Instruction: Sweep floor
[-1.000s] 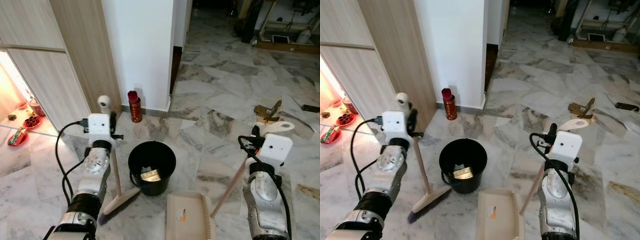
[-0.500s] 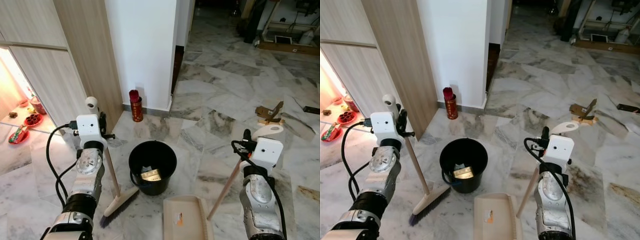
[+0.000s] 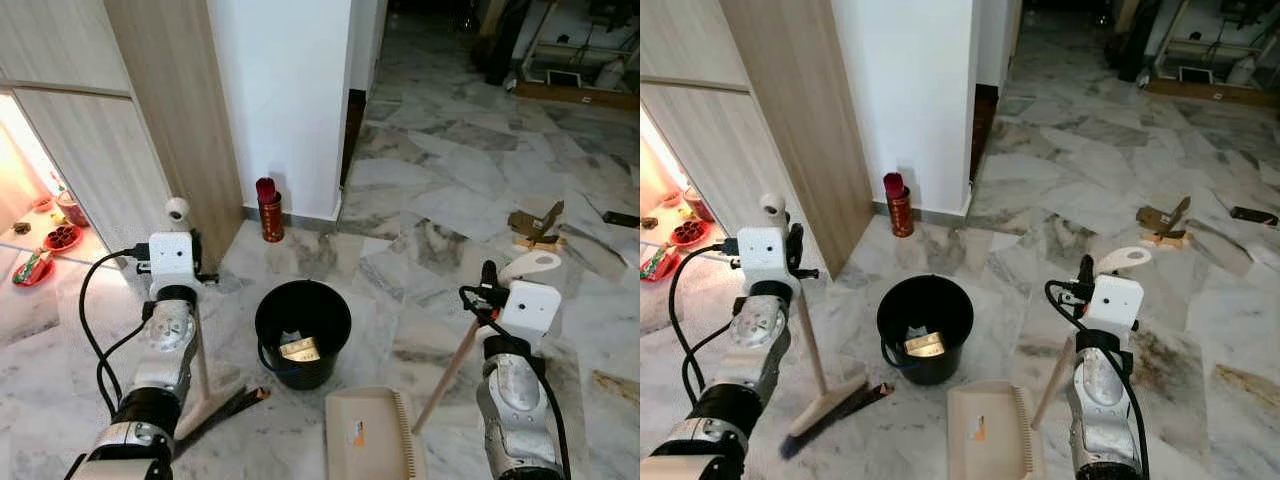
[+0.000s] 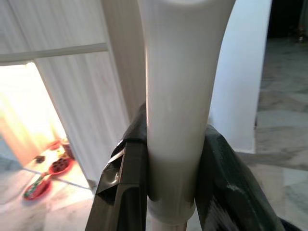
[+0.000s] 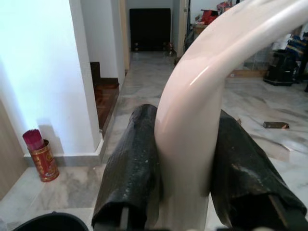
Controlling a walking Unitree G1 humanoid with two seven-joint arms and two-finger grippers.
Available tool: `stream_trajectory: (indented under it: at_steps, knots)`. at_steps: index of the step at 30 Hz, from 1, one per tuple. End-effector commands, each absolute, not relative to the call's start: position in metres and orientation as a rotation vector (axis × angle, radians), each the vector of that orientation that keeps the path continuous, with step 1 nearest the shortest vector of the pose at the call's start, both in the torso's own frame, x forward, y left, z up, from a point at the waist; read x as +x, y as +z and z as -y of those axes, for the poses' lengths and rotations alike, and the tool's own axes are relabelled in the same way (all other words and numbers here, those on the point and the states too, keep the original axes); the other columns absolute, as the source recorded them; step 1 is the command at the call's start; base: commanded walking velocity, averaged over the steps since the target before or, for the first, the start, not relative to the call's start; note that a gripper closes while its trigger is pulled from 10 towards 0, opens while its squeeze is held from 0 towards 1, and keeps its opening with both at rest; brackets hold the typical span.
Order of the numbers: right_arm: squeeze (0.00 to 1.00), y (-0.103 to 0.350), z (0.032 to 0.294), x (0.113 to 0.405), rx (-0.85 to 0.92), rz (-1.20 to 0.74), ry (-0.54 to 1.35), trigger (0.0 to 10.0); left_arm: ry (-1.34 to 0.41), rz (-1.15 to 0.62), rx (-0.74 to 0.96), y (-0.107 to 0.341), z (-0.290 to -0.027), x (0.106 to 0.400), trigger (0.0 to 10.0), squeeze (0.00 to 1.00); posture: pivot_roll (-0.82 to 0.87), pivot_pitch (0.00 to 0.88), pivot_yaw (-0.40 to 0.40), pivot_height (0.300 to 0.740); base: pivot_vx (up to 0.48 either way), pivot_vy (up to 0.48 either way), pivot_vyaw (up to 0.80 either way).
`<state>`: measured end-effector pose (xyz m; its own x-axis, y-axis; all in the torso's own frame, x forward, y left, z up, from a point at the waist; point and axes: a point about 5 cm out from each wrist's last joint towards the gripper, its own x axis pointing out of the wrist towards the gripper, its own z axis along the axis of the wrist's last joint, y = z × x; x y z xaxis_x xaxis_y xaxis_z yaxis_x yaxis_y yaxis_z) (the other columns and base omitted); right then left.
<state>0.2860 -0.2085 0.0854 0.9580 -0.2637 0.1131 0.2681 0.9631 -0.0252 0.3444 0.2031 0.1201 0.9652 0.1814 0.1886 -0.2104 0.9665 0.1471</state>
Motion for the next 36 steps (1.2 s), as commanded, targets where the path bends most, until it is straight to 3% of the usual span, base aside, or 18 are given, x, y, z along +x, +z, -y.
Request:
stream_trajectory:
  at_steps: [1, 19, 29, 36]
  knots:
    - [0.00, 0.089, 0.212, 0.285, -0.043, 0.136, -0.274, 10.0, 0.212, 0.208, 0.186, 0.127, -0.206, 0.347, 10.0, 0.00, -0.05, 0.045, -0.048, 0.740, 0.000, 0.000, 0.00]
    - [0.00, 0.096, 0.220, 0.262, -0.103, 0.142, -0.209, 10.0, 0.541, 0.203, 0.154, 0.122, -0.239, 0.344, 9.9, 0.00, -0.12, 0.062, -0.124, 0.740, 0.000, 0.000, 0.00]
    - [0.00, 0.100, 0.223, 0.256, -0.112, 0.139, -0.200, 10.0, 0.571, 0.265, 0.257, 0.136, -0.239, 0.349, 9.9, 0.00, -0.15, 0.076, -0.141, 0.740, 0.000, 0.000, 0.00]
    - [0.00, 0.101, 0.224, 0.249, -0.114, 0.134, -0.198, 10.0, 0.554, 0.345, 0.231, 0.147, -0.236, 0.350, 9.8, 0.00, -0.16, 0.099, -0.146, 0.740, 0.000, 0.000, 0.00]
